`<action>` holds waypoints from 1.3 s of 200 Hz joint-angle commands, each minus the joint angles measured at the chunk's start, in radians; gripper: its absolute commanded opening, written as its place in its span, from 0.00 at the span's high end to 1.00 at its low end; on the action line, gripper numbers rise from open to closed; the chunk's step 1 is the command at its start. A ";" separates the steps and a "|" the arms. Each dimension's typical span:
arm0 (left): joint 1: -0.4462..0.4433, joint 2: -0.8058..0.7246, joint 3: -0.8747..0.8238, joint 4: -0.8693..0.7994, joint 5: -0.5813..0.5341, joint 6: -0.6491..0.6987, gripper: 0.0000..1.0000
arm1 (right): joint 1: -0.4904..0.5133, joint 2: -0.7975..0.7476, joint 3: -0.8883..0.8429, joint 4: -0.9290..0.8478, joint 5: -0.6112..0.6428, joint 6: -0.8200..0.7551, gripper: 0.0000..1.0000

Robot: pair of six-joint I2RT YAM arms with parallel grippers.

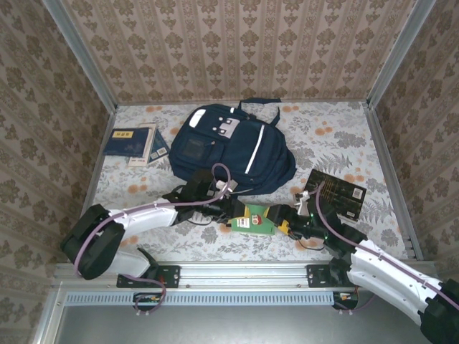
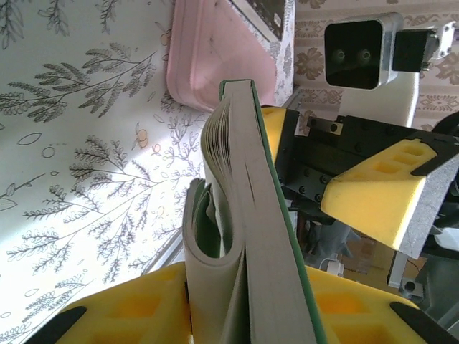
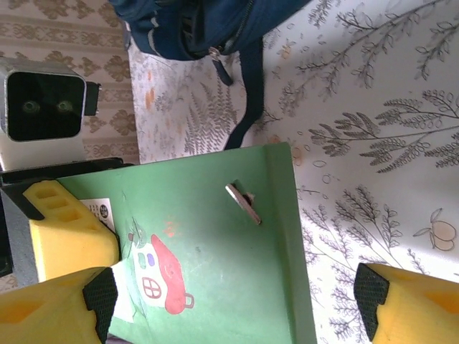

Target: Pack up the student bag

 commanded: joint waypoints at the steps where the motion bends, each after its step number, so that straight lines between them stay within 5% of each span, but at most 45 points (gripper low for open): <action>1: 0.008 -0.051 -0.004 0.056 0.024 -0.015 0.66 | -0.006 0.006 -0.041 0.144 -0.044 0.040 0.13; 53: 0.012 -0.058 -0.002 0.069 0.022 -0.020 0.67 | -0.015 0.042 0.011 0.266 -0.158 0.084 0.21; 104: 0.018 -0.048 -0.009 0.026 0.001 0.004 0.63 | -0.039 -0.072 0.015 0.169 -0.136 0.101 0.79; 127: 0.022 -0.035 -0.002 -0.012 -0.005 0.029 0.53 | -0.040 -0.074 0.019 0.143 -0.127 0.096 1.00; 154: 0.037 -0.025 0.008 -0.126 -0.047 0.098 0.43 | -0.059 -0.095 0.050 0.065 -0.111 0.067 1.00; 217: 0.055 0.023 0.041 -0.156 -0.063 0.138 0.38 | -0.113 -0.028 0.088 0.112 -0.186 0.086 1.00; 260: 0.055 -0.150 0.180 -0.564 -0.400 0.473 0.38 | -0.117 0.032 0.230 -0.171 -0.140 -0.034 1.00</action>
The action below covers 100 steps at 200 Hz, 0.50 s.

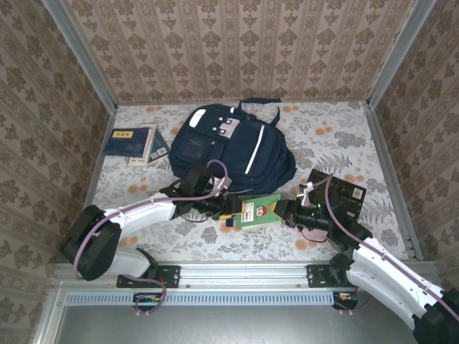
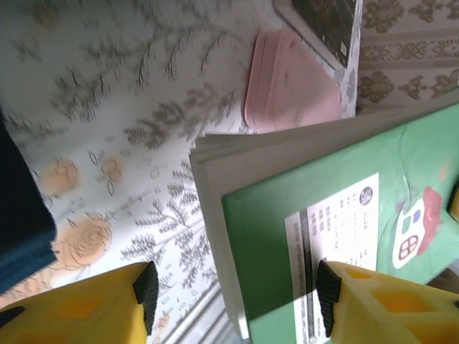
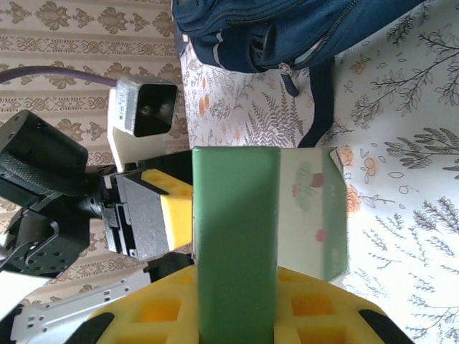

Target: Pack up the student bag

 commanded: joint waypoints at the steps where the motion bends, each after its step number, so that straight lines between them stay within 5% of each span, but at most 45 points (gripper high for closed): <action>1: 0.002 -0.133 0.078 -0.242 -0.233 0.237 0.38 | -0.006 0.026 0.105 -0.121 0.003 -0.060 1.00; 39: -0.139 -0.266 0.101 -0.266 -0.539 0.473 0.38 | -0.007 0.118 0.175 -0.133 0.049 0.066 1.00; 100: -0.430 -0.214 0.134 -0.090 -0.921 0.932 0.35 | -0.009 0.249 0.322 -0.164 0.066 0.165 1.00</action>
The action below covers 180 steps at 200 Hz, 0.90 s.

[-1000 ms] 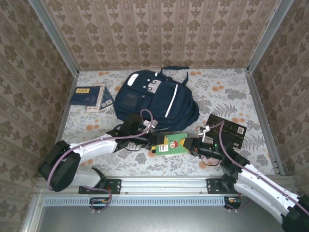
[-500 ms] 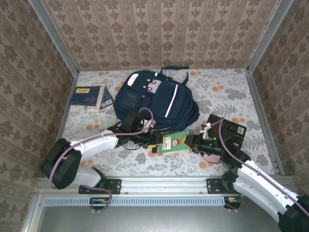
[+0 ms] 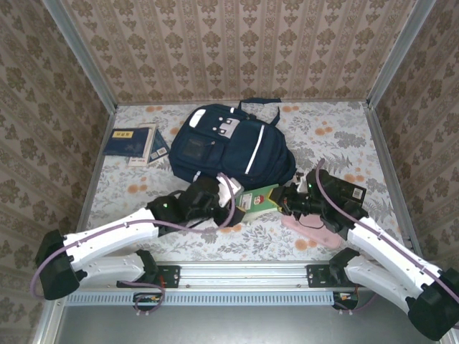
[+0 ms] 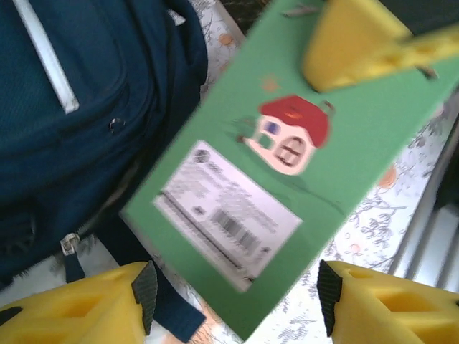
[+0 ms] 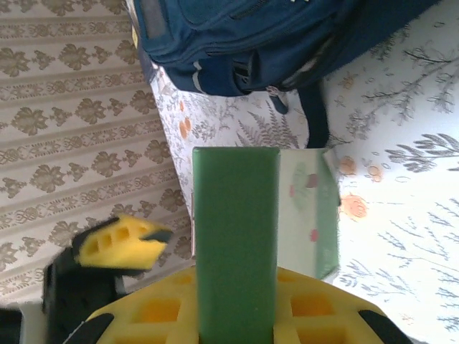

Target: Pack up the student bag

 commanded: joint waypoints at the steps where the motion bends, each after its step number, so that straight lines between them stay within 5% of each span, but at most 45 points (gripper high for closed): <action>1: -0.069 0.038 0.035 0.087 -0.228 0.273 0.35 | -0.007 0.028 0.077 -0.001 0.009 0.081 1.00; 70: -0.127 0.131 0.038 0.283 -0.351 0.431 0.32 | -0.008 0.084 0.117 0.083 -0.012 0.143 1.00; 93: -0.098 0.120 0.046 0.268 -0.406 0.323 0.31 | -0.016 0.076 0.121 0.112 -0.037 0.112 1.00; 118: 0.091 0.049 0.066 0.130 -0.092 -0.017 0.30 | -0.023 0.049 0.135 0.101 -0.070 -0.020 1.00; 142: 0.259 -0.012 -0.022 0.238 0.251 -0.345 0.33 | -0.025 0.012 0.128 0.083 -0.079 -0.097 1.00; 180: 0.336 -0.008 -0.165 0.526 0.430 -0.705 0.32 | -0.025 -0.022 0.091 0.156 -0.081 -0.115 1.00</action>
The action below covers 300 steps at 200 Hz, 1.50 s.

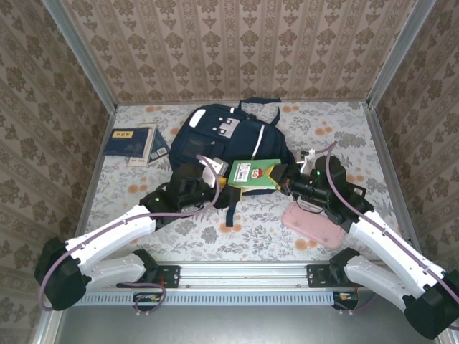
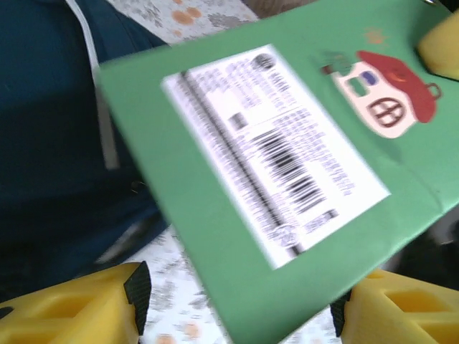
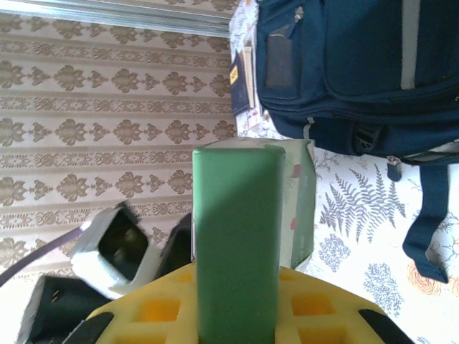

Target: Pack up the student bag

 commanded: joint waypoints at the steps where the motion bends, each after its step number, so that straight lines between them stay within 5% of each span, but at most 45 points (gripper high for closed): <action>1: 0.059 0.017 -0.063 0.229 0.132 -0.368 0.32 | 0.009 -0.028 -0.024 0.018 -0.093 -0.062 1.00; 45: 0.105 0.067 -0.124 0.534 0.217 -0.614 0.34 | 0.007 -0.033 -0.038 0.034 -0.083 -0.085 1.00; 107: 0.158 -0.136 -0.191 0.406 0.221 -0.586 0.49 | 0.004 -0.067 0.007 -0.117 -0.022 -0.209 1.00; 123: 0.168 -0.187 -0.222 0.382 0.204 -0.621 0.44 | 0.004 -0.067 0.010 -0.127 -0.020 -0.222 1.00; 140: 0.161 -0.218 -0.251 0.386 0.144 -0.714 0.23 | 0.005 -0.086 -0.008 -0.116 0.044 -0.186 1.00; 170: 0.094 -0.187 -0.248 0.412 -0.035 -0.910 0.06 | 0.007 -0.103 -0.057 -0.029 0.234 -0.028 1.00; 212: -0.031 -0.033 -0.148 0.399 -0.186 -1.130 0.02 | 0.051 -0.017 -0.049 0.122 0.460 0.145 1.00; 300: -0.116 0.214 0.030 0.560 -0.333 -1.255 0.00 | 0.140 0.160 -0.001 0.346 0.566 0.247 1.00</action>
